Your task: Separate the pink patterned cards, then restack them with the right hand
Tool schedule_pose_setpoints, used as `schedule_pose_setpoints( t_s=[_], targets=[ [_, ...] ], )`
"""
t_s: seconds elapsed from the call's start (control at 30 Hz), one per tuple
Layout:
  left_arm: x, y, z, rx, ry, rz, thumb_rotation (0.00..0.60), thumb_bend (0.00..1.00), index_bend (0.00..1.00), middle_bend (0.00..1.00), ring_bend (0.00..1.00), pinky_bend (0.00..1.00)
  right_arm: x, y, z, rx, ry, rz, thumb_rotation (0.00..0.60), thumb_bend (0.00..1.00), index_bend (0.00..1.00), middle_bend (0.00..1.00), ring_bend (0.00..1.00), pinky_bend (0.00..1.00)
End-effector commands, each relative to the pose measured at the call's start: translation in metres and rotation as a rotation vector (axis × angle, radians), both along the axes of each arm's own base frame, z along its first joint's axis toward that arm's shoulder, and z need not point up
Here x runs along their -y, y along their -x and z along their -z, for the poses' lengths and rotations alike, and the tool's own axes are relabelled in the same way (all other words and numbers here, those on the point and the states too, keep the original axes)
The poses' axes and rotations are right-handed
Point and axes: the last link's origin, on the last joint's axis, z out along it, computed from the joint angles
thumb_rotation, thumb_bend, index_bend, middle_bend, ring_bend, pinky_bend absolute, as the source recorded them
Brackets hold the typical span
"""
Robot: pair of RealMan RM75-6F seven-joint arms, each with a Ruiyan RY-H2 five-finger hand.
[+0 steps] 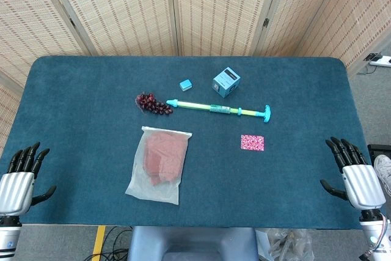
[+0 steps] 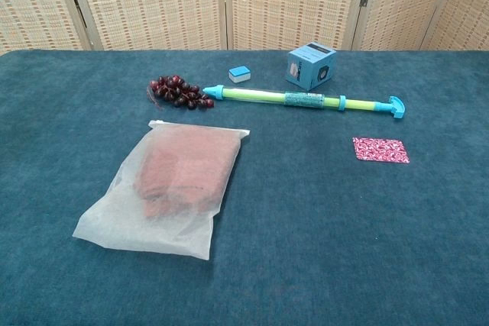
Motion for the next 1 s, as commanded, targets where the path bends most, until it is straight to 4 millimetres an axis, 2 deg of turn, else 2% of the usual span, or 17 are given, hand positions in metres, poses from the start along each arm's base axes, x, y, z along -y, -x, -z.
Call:
schedule_pose_setpoints(
  t_s=[0.03, 0.33, 0.53, 0.63, 0.77, 1.0],
  targets=[
    [0.0, 0.0, 0.0, 0.001, -0.002, 0.002, 0.6, 0.23, 0.14, 0.03, 0.02, 0.09, 0.0, 0.0, 0.0, 0.001, 0.001, -0.004, 0.6, 0.25, 0.0, 0.09, 0.03, 0.11],
    [-0.001, 0.001, -0.002, 0.005, -0.013, 0.007, 0.6, 0.23, 0.14, 0.03, 0.02, 0.09, 0.001, -0.002, 0.002, 0.002, 0.0, -0.016, 0.6, 0.25, 0.0, 0.11, 0.06, 0.13],
    [-0.002, 0.002, -0.002, 0.008, -0.012, 0.009, 0.6, 0.23, 0.14, 0.03, 0.02, 0.09, 0.007, -0.005, 0.005, 0.0, 0.005, -0.018, 0.6, 0.25, 0.0, 0.15, 0.14, 0.2],
    [-0.001, 0.003, -0.001, 0.013, -0.011, 0.007, 0.6, 0.23, 0.14, 0.03, 0.02, 0.09, 0.013, -0.008, 0.008, 0.005, 0.006, -0.023, 0.6, 0.25, 0.0, 0.2, 0.22, 0.28],
    [0.0, 0.005, -0.001, 0.022, -0.018, 0.001, 0.6, 0.23, 0.14, 0.03, 0.02, 0.09, 0.018, -0.013, 0.014, -0.01, -0.021, -0.014, 0.6, 0.28, 0.0, 0.33, 0.39, 0.44],
    [0.001, 0.008, -0.001, 0.023, -0.017, -0.003, 0.6, 0.23, 0.15, 0.03, 0.02, 0.09, 0.03, -0.018, 0.021, -0.025, -0.062, -0.006, 0.6, 0.28, 0.0, 0.45, 0.56, 0.64]
  ],
)
